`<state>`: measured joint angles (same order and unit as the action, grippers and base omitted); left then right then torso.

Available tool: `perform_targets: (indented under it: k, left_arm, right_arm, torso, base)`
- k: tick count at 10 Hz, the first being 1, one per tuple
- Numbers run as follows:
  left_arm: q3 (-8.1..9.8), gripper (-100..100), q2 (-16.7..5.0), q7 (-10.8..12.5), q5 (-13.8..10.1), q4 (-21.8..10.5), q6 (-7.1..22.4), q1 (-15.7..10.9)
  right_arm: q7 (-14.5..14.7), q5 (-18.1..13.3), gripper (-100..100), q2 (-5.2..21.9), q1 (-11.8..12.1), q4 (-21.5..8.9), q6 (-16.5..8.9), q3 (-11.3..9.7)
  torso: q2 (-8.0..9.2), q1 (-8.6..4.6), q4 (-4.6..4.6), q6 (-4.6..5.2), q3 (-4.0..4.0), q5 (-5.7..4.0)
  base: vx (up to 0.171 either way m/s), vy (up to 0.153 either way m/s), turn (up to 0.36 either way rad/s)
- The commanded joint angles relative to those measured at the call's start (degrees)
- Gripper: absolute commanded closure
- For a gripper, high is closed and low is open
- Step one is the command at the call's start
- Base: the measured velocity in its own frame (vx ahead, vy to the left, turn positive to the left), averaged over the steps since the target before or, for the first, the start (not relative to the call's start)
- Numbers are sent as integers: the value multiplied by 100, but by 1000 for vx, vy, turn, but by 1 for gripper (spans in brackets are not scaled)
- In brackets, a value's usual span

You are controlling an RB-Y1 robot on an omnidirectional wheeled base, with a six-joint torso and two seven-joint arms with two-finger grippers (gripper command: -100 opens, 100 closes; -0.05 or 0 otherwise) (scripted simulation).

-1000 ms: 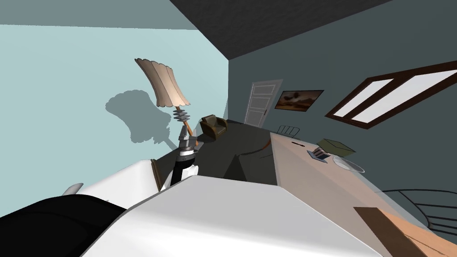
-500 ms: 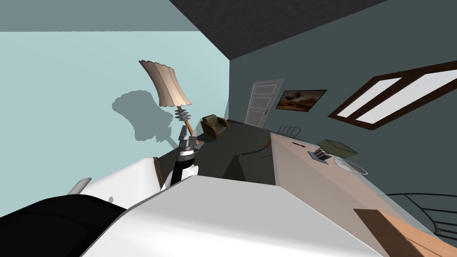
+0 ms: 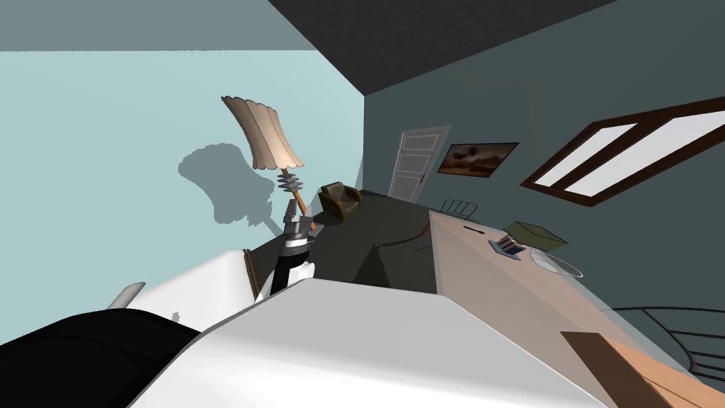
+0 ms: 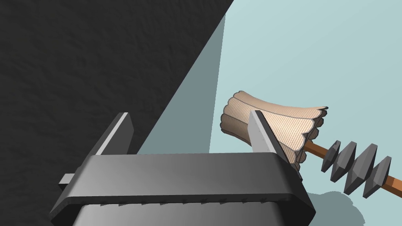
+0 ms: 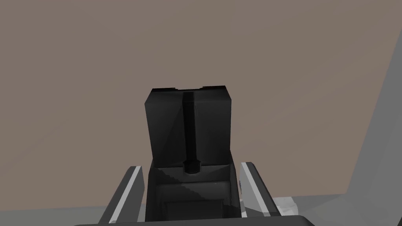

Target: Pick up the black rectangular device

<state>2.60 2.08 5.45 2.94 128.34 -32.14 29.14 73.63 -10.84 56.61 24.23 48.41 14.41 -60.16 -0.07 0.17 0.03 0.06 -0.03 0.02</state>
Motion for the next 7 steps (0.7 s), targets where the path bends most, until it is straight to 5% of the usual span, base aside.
perform_targets:
  k: [1, 4, 6, 7]
  left_arm:
    - [0, 0, 0, 0, 0, 0, 0, 0]
    - [0, 0, 0, 0, 0, 0, 0, 0]
    - [0, 0, 0, 0, 0, 0, 0, 0]
    - [0, 0, 0, 0, 0, 0, 0, 0]
  right_arm:
    - [-24, -32, 100, -126, -68, -165, 20, -8]
    - [64, 111, 100, 331, 41, 42, 236, -26]
    - [82, 114, 100, 323, 56, 28, 243, -9]
    - [81, 117, 0, 335, 57, 39, 246, -12]
  torso:
    - [0, 0, 0, 0, 0, 0]
    - [-6, 3, 4, 2, 0, -11]
    - [-10, 6, 3, -1, -3, -9]
    - [-5, -5, 4, -1, 0, -12]
  base:
    - [-5, -8, 3]
    - [29, 56, -60]
    - [21, 41, -31]
    - [2, 5, 1]
